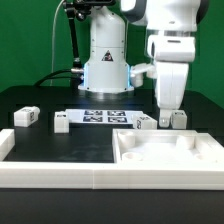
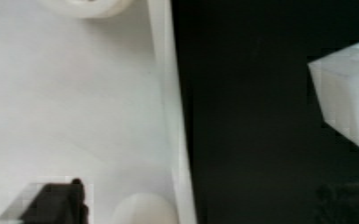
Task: Assemble one leg
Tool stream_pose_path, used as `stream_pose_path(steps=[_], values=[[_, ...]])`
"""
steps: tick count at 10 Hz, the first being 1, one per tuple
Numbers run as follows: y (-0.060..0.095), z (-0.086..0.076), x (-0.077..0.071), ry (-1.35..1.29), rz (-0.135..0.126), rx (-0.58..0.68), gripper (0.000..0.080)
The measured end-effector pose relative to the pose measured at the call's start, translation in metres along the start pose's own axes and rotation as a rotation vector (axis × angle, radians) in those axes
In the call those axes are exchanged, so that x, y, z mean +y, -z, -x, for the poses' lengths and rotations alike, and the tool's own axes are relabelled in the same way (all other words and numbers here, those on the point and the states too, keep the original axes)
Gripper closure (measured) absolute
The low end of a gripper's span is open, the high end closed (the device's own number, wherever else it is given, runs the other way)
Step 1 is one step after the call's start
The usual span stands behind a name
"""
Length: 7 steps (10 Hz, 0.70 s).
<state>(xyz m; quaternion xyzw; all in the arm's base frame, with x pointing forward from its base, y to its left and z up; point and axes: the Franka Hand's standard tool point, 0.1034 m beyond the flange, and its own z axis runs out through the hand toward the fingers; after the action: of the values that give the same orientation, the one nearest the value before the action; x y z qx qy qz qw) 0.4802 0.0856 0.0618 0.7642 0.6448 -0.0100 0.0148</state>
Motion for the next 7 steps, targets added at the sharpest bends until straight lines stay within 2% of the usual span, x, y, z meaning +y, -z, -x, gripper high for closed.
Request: stream_pose_path(steps=[1, 2, 6, 7], values=[[0.0081, -0.0004, -0.0026, -0.027, 0.005, 0.0, 0.0151], [0.0087, 0.0014, -0.0039, -0.061, 0.003, 0.001, 0.0151], [0.0041, 0.0007, -0.0054, -0.256, -0.005, 0.001, 0.0151], [-0.0002, -0.0011, -0.0069, -0.345, 0.009, 0.027, 0.0151]])
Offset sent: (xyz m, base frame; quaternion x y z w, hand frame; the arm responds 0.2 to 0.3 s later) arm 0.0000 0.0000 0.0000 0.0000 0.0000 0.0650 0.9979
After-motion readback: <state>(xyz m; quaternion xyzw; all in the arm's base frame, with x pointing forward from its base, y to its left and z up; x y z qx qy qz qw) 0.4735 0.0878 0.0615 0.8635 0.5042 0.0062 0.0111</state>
